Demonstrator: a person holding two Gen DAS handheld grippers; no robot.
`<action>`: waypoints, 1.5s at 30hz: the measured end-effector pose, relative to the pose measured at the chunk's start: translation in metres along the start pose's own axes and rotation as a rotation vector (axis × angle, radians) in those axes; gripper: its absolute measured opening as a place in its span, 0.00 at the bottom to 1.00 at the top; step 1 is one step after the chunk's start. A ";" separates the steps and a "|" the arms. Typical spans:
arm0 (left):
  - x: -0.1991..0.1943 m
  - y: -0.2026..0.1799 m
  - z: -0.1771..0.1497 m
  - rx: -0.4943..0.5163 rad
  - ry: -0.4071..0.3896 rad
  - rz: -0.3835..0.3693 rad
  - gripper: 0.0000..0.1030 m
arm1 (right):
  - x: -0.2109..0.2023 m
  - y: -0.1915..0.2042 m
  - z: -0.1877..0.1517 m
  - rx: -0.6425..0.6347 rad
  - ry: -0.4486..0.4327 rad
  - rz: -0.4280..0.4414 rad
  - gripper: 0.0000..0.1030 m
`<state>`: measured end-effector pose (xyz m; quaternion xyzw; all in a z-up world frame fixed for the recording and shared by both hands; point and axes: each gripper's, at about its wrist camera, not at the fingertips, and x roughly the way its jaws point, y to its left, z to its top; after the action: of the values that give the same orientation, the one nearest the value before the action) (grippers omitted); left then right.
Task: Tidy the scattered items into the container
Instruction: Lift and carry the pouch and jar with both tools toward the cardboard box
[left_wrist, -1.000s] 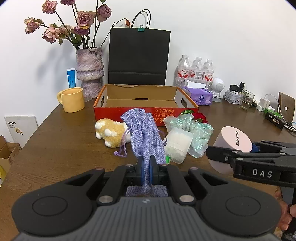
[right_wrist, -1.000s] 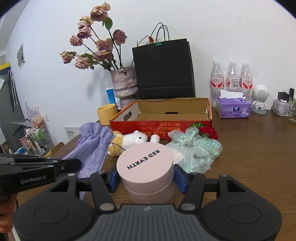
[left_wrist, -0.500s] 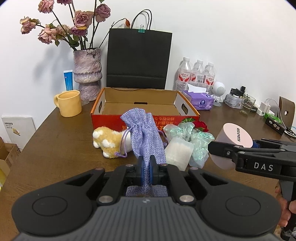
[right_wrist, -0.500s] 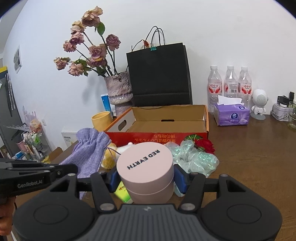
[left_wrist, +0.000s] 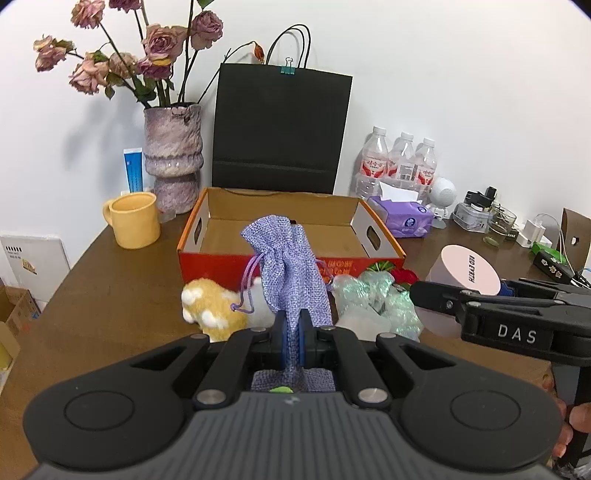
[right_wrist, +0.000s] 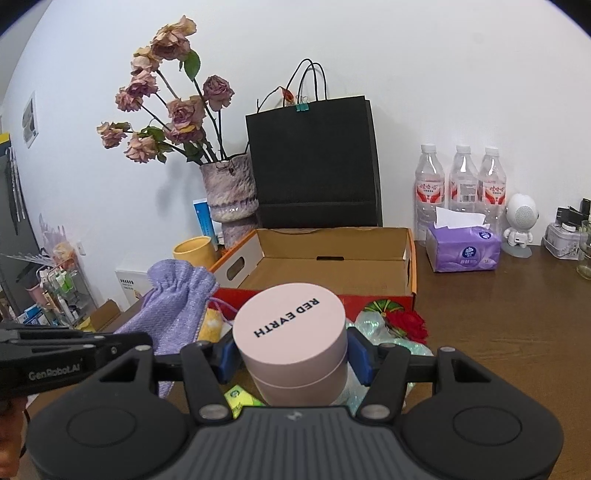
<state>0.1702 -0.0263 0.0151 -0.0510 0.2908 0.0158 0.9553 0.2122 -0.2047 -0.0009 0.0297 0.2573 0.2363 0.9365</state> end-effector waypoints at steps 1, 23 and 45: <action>0.001 0.000 0.003 -0.001 -0.001 0.003 0.06 | 0.002 0.000 0.002 0.000 0.000 0.000 0.56; 0.059 0.030 0.051 -0.103 0.111 -0.030 0.06 | 0.062 0.000 0.053 0.005 0.109 -0.007 0.56; 0.114 0.033 0.096 -0.120 0.139 0.020 0.06 | 0.128 -0.019 0.086 0.032 0.195 -0.111 0.56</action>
<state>0.3159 0.0165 0.0281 -0.1061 0.3552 0.0390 0.9279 0.3599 -0.1567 0.0101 0.0073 0.3523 0.1818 0.9181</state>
